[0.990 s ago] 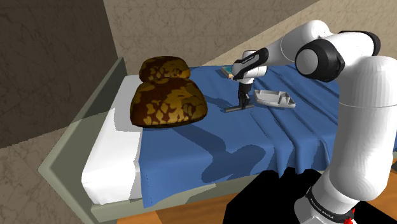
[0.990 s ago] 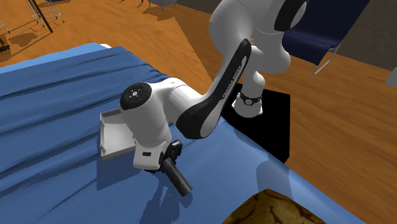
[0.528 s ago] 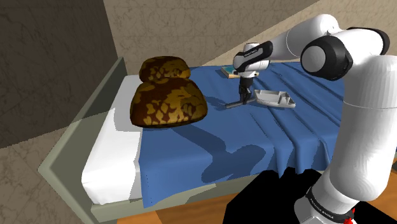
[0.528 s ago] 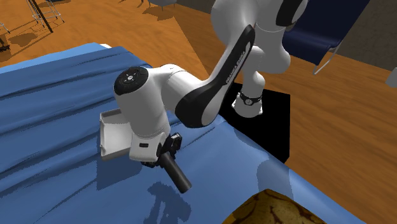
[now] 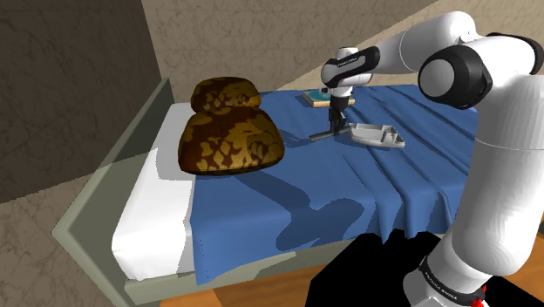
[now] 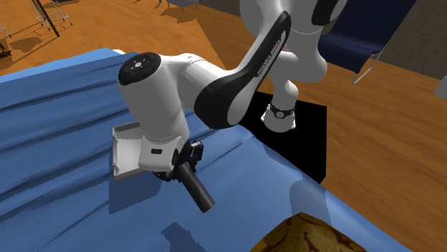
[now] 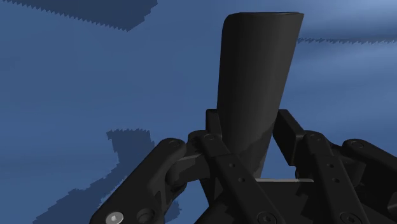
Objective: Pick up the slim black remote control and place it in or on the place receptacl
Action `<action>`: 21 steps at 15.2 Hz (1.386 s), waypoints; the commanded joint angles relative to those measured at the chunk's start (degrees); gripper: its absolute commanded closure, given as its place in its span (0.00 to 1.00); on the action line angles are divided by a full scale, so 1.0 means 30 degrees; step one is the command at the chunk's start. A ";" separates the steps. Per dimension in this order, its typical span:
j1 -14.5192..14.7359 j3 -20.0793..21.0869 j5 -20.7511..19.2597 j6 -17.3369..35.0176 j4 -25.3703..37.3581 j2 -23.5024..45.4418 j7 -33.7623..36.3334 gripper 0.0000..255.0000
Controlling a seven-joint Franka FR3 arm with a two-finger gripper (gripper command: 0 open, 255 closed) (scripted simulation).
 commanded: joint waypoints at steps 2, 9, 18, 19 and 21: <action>0.0011 -0.0045 -0.0123 -0.0725 0.0513 -0.0231 0.0077 1.00; 0.0014 -0.0118 -0.0329 -0.2383 0.1822 -0.0618 0.0221 1.00; -0.1165 -0.0748 -0.0253 -0.3594 0.3192 -0.0379 -0.1447 1.00; -0.1469 -0.0889 -0.0191 -0.3622 0.3337 -0.0234 -0.1887 1.00; -0.2096 -0.1164 -0.0037 -0.3703 0.3704 0.0116 -0.2773 1.00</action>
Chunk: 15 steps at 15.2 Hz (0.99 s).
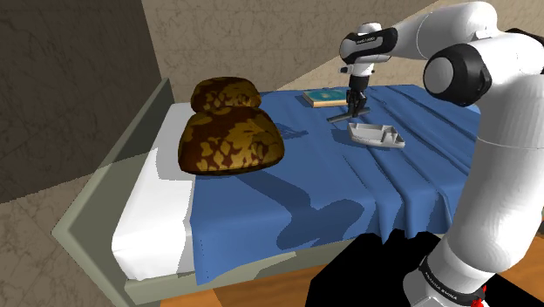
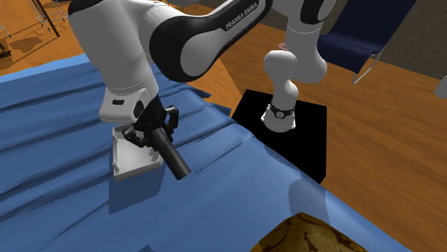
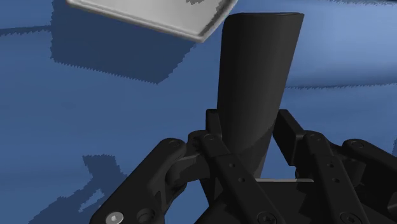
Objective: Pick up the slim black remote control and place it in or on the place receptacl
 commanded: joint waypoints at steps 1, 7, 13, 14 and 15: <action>-0.0648 -0.0256 0.0193 -0.0054 0.0419 0.0436 -0.0914 1.00; -0.2837 -0.0874 0.0923 -0.0587 0.2358 0.2073 -0.3554 1.00; -0.5492 -0.1179 0.1935 -0.1620 0.5544 0.4451 -0.6012 1.00; -0.5746 -0.1178 0.2025 -0.1736 0.5882 0.4686 -0.6198 1.00; -0.5704 -0.1167 0.2024 -0.1473 0.5604 0.4676 -0.6208 1.00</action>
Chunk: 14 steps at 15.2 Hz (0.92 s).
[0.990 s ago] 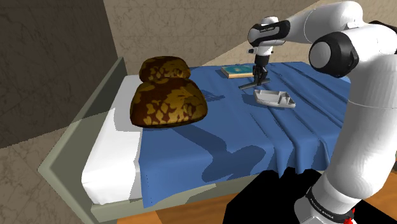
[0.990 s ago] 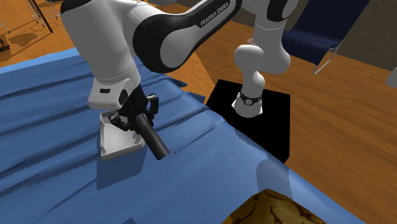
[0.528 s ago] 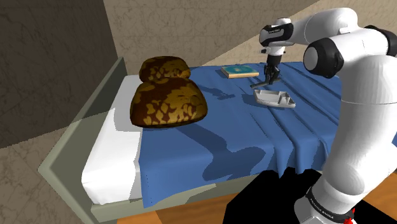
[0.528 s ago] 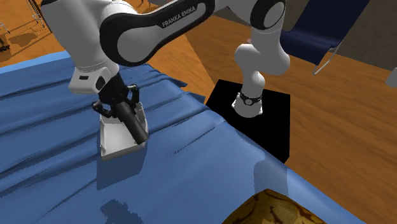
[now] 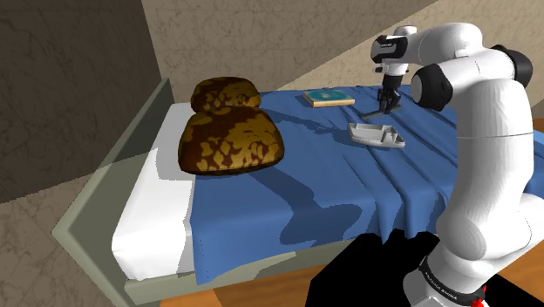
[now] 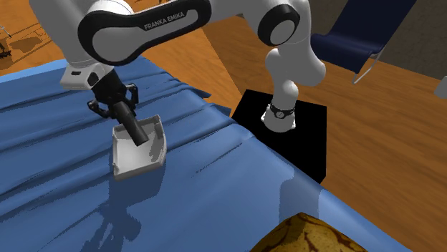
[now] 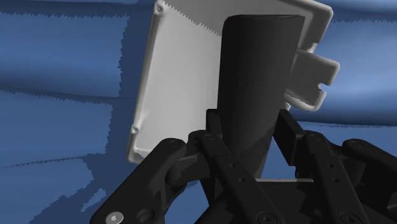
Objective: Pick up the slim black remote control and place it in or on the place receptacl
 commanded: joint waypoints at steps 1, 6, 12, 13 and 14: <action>-0.0118 0.0024 0.0088 0.0310 -0.0122 0.0199 -0.0161 1.00; 0.0045 0.0076 0.0152 0.1555 -0.1335 0.0266 -0.0230 1.00; 0.0133 0.0145 0.0257 0.2592 -0.2246 0.0426 -0.0306 1.00; 0.0133 0.0146 0.0257 0.2592 -0.2245 0.0426 -0.0306 1.00; 0.0133 0.0146 0.0257 0.2592 -0.2245 0.0426 -0.0306 1.00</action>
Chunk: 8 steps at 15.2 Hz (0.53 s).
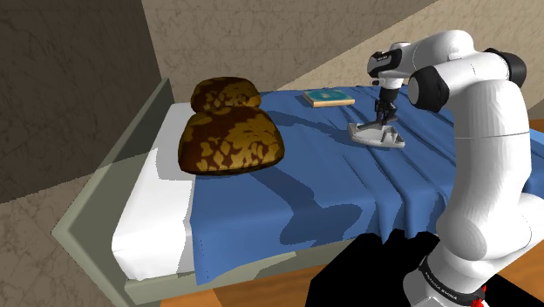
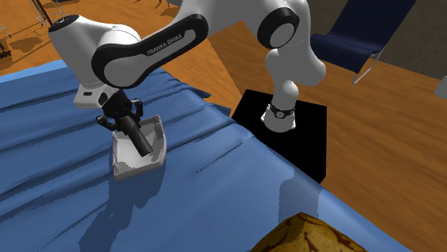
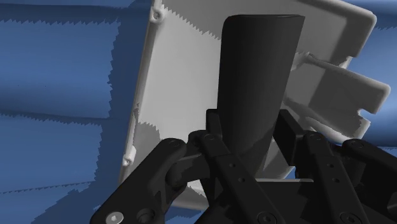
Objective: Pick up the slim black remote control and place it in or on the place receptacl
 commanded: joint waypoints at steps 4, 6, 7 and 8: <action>-0.0003 0.0000 0.0004 0.0026 -0.0015 0.0002 -0.0008 1.00; -0.0004 0.0000 0.0005 0.0027 -0.0016 0.0002 -0.0008 0.00; -0.0004 0.0001 0.0005 0.0026 -0.0014 0.0004 -0.0008 0.00; -0.0004 0.0001 0.0005 0.0027 -0.0014 0.0004 -0.0008 0.00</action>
